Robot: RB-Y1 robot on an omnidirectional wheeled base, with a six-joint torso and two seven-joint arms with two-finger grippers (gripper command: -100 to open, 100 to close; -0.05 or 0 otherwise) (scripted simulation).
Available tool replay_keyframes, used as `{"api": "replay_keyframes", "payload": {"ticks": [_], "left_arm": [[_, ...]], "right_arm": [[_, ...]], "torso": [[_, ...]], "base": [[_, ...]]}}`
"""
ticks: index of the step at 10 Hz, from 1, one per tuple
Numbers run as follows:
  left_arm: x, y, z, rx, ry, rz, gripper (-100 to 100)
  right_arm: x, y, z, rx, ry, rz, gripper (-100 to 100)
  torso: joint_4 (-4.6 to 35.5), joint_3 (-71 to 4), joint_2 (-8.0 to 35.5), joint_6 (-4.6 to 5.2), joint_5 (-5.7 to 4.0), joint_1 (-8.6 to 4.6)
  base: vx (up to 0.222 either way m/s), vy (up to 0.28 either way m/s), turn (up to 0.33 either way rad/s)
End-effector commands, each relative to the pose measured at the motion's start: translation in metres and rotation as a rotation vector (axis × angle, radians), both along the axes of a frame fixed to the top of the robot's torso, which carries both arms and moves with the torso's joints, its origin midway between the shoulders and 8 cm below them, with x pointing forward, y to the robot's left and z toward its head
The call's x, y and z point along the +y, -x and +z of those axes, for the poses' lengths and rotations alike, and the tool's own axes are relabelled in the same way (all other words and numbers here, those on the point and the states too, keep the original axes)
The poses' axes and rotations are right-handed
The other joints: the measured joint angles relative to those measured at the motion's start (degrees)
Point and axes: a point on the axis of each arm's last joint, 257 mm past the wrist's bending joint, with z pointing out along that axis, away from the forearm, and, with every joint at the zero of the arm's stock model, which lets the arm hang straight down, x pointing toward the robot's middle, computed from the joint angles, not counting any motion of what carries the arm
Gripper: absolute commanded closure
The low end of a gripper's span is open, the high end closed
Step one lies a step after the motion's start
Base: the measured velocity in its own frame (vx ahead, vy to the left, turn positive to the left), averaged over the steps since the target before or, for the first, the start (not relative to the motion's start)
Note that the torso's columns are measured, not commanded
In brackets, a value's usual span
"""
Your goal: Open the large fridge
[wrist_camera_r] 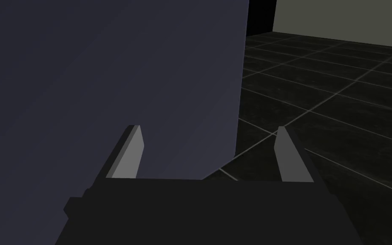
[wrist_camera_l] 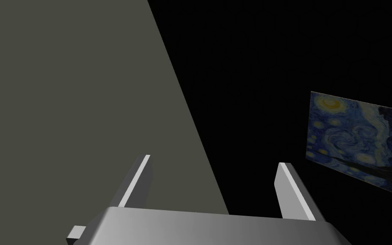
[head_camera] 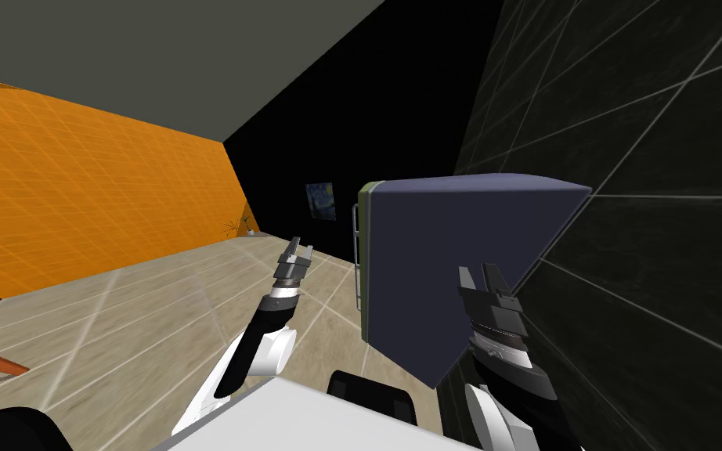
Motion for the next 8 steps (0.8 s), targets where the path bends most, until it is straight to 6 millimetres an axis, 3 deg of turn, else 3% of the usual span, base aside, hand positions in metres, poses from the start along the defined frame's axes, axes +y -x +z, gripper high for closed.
{"api": "replay_keyframes", "payload": {"ticks": [1, 8], "left_arm": [[0.0000, 0.0000, 0.0000, 0.000, 0.000, 0.000, 0], [0.0000, 0.0001, 0.0002, 0.000, 0.000, 0.000, 0]], "right_arm": [[0.0000, 0.0000, 0.0000, 0.000, 0.000, 0.000, 0], [0.0000, 0.0001, 0.0002, 0.000, 0.000, 0.000, 0]], "torso": [[2.3, -4.7, 2.3, 0.00, 0.00, 0.00], [31.1, -62.3, 31.2, 0.00, 0.00, 0.00]], "base": [[0.000, 0.000, 0.000], [0.000, 0.000, 0.000]]}}
